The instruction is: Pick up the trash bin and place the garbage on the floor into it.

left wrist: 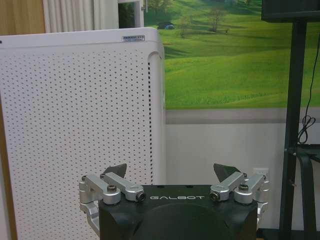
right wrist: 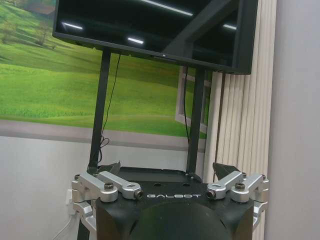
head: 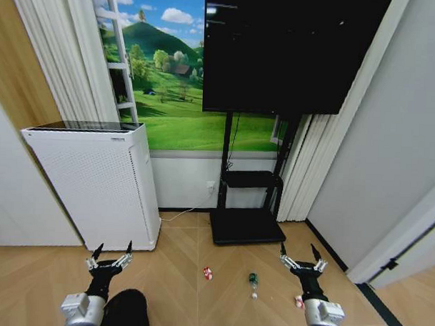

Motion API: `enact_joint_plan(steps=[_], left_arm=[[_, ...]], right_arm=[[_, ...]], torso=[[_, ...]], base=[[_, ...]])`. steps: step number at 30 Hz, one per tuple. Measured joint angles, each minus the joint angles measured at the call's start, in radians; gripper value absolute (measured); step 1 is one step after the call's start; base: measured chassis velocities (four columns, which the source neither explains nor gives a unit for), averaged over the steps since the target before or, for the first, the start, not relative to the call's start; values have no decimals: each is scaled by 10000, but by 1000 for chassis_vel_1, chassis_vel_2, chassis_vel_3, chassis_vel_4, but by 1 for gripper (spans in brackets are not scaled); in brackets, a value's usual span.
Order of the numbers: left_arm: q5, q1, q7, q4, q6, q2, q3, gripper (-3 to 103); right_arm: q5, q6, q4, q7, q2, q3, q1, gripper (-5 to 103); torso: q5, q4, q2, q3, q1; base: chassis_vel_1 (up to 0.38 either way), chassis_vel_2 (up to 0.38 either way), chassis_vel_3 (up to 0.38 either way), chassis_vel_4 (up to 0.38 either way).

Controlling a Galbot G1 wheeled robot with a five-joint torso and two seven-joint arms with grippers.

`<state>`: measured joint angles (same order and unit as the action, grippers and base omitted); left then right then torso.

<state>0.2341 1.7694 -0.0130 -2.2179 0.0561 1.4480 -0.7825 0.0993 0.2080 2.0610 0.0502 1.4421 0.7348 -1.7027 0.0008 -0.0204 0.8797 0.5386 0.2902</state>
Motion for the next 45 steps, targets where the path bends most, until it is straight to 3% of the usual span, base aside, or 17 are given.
enact_joint_plan(steps=[2, 5, 6, 8, 19, 36, 45], left_arm=[[-4, 0, 0, 0, -3, 7, -1, 98], [-46, 13, -83, -1, -22, 36, 13, 98], [-65, 24, -156, -1, -23, 56, 28, 98], [-95, 34, -240, -3, -60, 72, 30, 95], [-178, 63, -303, -43, -158, 24, -61, 100], [-236, 117, -137, 44, -228, 149, -11, 99], [-135, -244, 21, 2, -93, -240, -37, 99]], right_arm=[[1, 0, 3, -12, -16, -2, -1, 100], [2, 0, 5, -70, -35, -3, -3, 100], [8, 1, 13, -71, -42, -2, -10, 100], [13, 5, 24, -75, -53, -4, -11, 100], [46, 1, 35, -70, -69, -64, -64, 100], [95, 200, -141, 26, -133, -26, -55, 100], [1016, -226, 302, 41, -629, 178, -237, 100]], torso=[[-19, -13, 0, 0, 1], [1, -10, 0, -1, -5], [-17, -9, 2, -3, -10], [-12, -5, 5, -6, -16], [-7, -2, -38, -32, -35], [-7, -5, -842, -485, -392], [-6, -9, -1356, -781, -610]], base=[[-153, 162, 77, -105], [-85, 76, -7, -55], [0, 0, 0, 0], [26, -71, -49, 31], [37, -30, -26, 36], [0, 0, 0, 0], [0, 0, 0, 0]])
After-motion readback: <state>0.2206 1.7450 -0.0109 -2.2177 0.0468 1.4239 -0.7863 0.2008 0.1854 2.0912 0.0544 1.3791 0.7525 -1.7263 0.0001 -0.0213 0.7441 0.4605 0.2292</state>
